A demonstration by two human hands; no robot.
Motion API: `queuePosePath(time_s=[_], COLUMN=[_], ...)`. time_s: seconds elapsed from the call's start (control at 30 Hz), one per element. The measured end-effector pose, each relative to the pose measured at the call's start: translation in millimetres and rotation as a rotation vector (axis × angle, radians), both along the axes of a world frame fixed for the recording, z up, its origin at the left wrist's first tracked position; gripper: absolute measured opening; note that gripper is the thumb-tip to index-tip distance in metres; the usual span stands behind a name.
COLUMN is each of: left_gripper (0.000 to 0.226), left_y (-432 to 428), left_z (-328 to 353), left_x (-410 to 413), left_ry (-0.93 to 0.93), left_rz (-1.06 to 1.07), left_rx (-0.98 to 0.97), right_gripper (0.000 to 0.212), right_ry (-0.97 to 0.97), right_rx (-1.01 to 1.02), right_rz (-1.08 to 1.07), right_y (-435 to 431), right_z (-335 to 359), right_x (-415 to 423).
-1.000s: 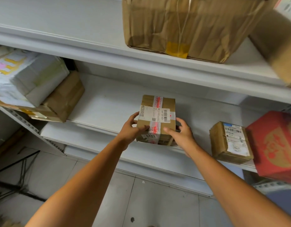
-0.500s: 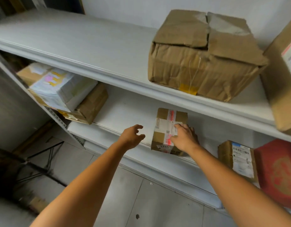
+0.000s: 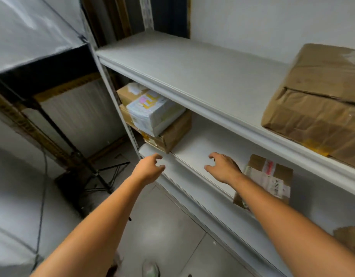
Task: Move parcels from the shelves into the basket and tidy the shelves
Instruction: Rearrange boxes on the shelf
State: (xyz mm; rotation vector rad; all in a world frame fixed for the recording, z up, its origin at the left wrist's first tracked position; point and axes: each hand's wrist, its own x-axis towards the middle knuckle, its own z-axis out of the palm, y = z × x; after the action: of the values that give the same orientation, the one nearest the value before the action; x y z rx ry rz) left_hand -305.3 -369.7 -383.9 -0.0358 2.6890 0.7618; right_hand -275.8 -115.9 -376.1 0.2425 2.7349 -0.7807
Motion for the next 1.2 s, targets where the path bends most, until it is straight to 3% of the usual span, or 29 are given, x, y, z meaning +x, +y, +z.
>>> queuePosePath(time_s=[0.43,0.77,1.03,1.2], left_gripper=[0.050,0.062,0.066,0.065], left_y=[-105.0,-131.1,-118.3,-113.6], left_z=[25.9,34.1,23.3,16.3], left_x=[-92.4,-183.8,-222.4,-228.6], left_ry=[0.063,0.222,0.142,0.035], left_rz=[0.028,0.087,0.046,0.085], left_rx=[0.022,0.184,0.376,0.556], right_gripper=[0.051,0.062,0.084,0.071], right_ry=[0.084,0.174,0.190,0.168], right_rx=[-0.045,-0.398,-0.600,-0.797], right_rz=[-0.011,-0.255,-0.442,-0.530], right_y=[-114.7,-167.3,-177.5,-185.1], right_z=[32.0,32.6,24.9,27.7], right_x=[-100.9,-179.3,-208.2,-209.7])
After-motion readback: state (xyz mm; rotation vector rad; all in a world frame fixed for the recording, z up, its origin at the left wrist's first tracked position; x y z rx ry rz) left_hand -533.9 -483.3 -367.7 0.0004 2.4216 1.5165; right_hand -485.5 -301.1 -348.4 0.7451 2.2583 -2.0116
